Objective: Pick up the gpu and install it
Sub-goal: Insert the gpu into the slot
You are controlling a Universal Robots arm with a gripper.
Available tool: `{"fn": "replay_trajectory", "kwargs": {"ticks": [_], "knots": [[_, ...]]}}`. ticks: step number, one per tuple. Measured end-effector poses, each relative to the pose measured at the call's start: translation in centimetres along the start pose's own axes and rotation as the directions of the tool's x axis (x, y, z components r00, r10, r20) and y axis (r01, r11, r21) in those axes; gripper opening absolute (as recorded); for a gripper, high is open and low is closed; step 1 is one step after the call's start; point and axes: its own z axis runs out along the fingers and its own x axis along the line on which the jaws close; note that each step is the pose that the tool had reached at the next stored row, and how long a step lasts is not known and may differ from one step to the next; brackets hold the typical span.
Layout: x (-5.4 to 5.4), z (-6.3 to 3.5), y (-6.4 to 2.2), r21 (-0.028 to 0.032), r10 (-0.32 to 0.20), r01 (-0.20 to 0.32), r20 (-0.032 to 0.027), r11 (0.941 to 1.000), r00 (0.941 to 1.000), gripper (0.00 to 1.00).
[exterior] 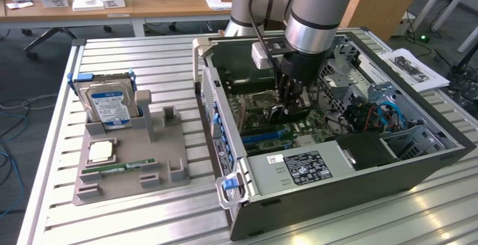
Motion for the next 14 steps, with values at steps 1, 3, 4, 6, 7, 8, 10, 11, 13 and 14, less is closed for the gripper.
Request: {"fn": "replay_trajectory", "kwargs": {"ticks": [1, 3, 4, 6, 7, 8, 10, 11, 13, 14], "knots": [[0.00, 0.11, 0.01, 0.0000, 0.000, 0.000, -0.0001, 1.0000, 1.0000, 0.27], [0.01, 0.24, 0.02, 0.0000, 0.000, 0.000, -0.0001, 1.0000, 1.0000, 0.27], [0.01, 0.23, 0.02, -0.0001, 0.000, 0.000, -0.0003, 1.0000, 1.0000, 0.27], [0.01, 0.25, 0.09, 0.0000, 0.000, 0.000, -0.0002, 1.0000, 1.0000, 0.27], [0.01, 0.26, 0.17, 0.0000, 0.000, 0.000, 0.0000, 1.0000, 1.0000, 0.27], [0.01, 0.27, 0.25, 0.0001, 0.000, 0.000, 0.0001, 1.0000, 1.0000, 0.27], [0.02, 0.27, 0.42, 0.0000, 0.000, 0.000, 0.0000, 1.0000, 1.0000, 0.27], [0.02, 0.27, 0.49, 0.0000, 0.000, 0.000, 0.0000, 1.0000, 1.0000, 0.27], [0.02, 0.28, 0.64, 0.0000, 0.000, 0.000, 0.0000, 1.0000, 1.0000, 0.27], [0.02, 0.29, 0.71, 0.0000, 0.000, 0.000, -0.0001, 1.0000, 1.0000, 0.27]]}}
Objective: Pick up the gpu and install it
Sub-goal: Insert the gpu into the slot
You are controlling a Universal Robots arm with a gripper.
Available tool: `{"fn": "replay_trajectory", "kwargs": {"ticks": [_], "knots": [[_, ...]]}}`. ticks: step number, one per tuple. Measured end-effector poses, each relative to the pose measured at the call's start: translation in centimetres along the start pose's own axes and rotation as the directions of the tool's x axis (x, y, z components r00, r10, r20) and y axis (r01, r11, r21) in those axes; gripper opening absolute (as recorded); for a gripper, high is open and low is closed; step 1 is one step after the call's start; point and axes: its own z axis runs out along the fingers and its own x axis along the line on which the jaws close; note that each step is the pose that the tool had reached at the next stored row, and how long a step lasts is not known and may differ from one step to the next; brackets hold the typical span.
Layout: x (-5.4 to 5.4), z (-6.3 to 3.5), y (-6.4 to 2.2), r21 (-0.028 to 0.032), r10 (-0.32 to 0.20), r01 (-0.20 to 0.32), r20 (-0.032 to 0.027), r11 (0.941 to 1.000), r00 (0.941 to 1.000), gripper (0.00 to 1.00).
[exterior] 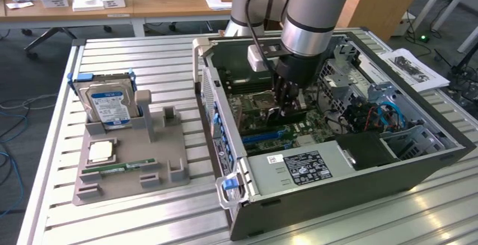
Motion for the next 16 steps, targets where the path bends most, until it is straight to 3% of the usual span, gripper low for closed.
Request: {"fn": "replay_trajectory", "kwargs": {"ticks": [16], "knots": [[0.02, 0.51, 0.59, 0.0000, 0.000, 0.000, 0.0000, 1.0000, 1.0000, 0.27]]}}
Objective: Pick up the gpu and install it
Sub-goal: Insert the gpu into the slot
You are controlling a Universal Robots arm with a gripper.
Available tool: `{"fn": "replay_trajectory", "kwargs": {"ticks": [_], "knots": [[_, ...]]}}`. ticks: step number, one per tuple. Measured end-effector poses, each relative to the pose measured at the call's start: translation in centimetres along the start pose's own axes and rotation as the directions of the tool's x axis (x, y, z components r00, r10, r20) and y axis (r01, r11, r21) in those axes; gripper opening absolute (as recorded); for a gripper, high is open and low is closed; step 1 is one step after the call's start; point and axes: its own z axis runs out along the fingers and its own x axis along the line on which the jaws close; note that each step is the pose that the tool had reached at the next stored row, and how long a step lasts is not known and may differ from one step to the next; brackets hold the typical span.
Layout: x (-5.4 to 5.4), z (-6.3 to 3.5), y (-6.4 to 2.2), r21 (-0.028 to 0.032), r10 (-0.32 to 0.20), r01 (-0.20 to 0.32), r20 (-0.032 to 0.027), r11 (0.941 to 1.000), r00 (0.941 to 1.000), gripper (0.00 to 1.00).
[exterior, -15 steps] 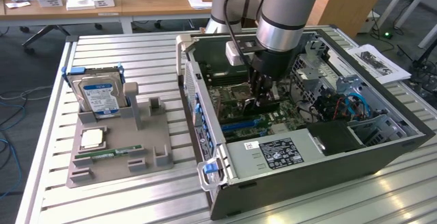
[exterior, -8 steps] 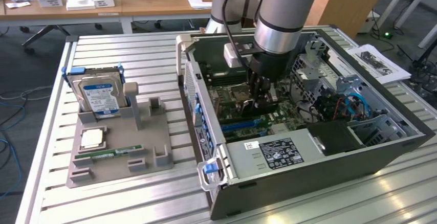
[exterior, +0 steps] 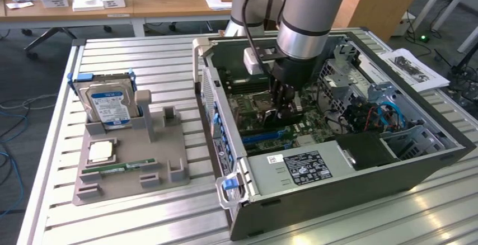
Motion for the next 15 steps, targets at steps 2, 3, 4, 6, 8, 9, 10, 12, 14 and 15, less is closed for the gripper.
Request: {"fn": "replay_trajectory", "kwargs": {"ticks": [2, 3, 4, 6, 8, 9, 10, 12, 14, 15], "knots": [[0.00, 0.02, 0.05, 0.0001, 0.000, 0.000, 0.0001, 1.0000, 1.0000, 0.27], [0.00, 0.02, 0.08, 0.0001, 0.000, 0.000, 0.0002, 1.0000, 1.0000, 0.27], [0.00, 0.02, 0.11, 0.0001, 0.000, 0.000, 0.0002, 1.0000, 1.0000, 0.27], [0.06, 0.03, 0.15, 0.0001, 0.000, 0.000, 0.0002, 1.0000, 1.0000, 0.27], [0.11, 0.03, 0.18, 0.0000, 0.000, 0.000, 0.0000, 1.0000, 1.0000, 0.27], [0.11, 0.03, 0.21, 0.0001, 0.000, 0.000, 0.0001, 1.0000, 1.0000, 0.27], [0.11, 0.04, 0.26, 0.0001, 0.000, 0.000, 0.0001, 1.0000, 1.0000, 0.27], [0.12, 0.04, 0.36, 0.0000, 0.000, 0.000, 0.0000, 1.0000, 1.0000, 0.27], [0.12, 0.04, 0.40, 0.0001, 0.000, 0.000, 0.0001, 1.0000, 1.0000, 0.27], [0.12, 0.04, 0.40, 0.0000, 0.000, 0.000, 0.0001, 1.0000, 1.0000, 0.27]]}}
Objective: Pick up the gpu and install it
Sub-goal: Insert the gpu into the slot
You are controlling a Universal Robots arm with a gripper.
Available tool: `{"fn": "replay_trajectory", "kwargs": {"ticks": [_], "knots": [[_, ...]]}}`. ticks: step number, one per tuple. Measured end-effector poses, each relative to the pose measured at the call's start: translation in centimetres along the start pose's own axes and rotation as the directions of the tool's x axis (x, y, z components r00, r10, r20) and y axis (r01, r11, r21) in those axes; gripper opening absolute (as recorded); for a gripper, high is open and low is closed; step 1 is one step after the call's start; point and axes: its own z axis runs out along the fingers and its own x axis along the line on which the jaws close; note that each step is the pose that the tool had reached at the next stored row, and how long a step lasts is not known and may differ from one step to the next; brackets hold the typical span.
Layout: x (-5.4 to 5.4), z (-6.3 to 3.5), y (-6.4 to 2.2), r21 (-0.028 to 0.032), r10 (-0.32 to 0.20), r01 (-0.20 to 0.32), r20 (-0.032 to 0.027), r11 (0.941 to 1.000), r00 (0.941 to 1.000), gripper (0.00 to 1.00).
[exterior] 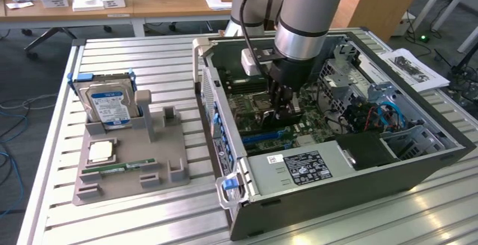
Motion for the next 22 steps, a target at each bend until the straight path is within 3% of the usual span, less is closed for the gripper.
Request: {"fn": "replay_trajectory", "kwargs": {"ticks": [22], "knots": [[0.02, 0.22, 0.62, 0.0000, 0.000, 0.000, -0.0002, 1.0000, 1.0000, 0.27]]}}
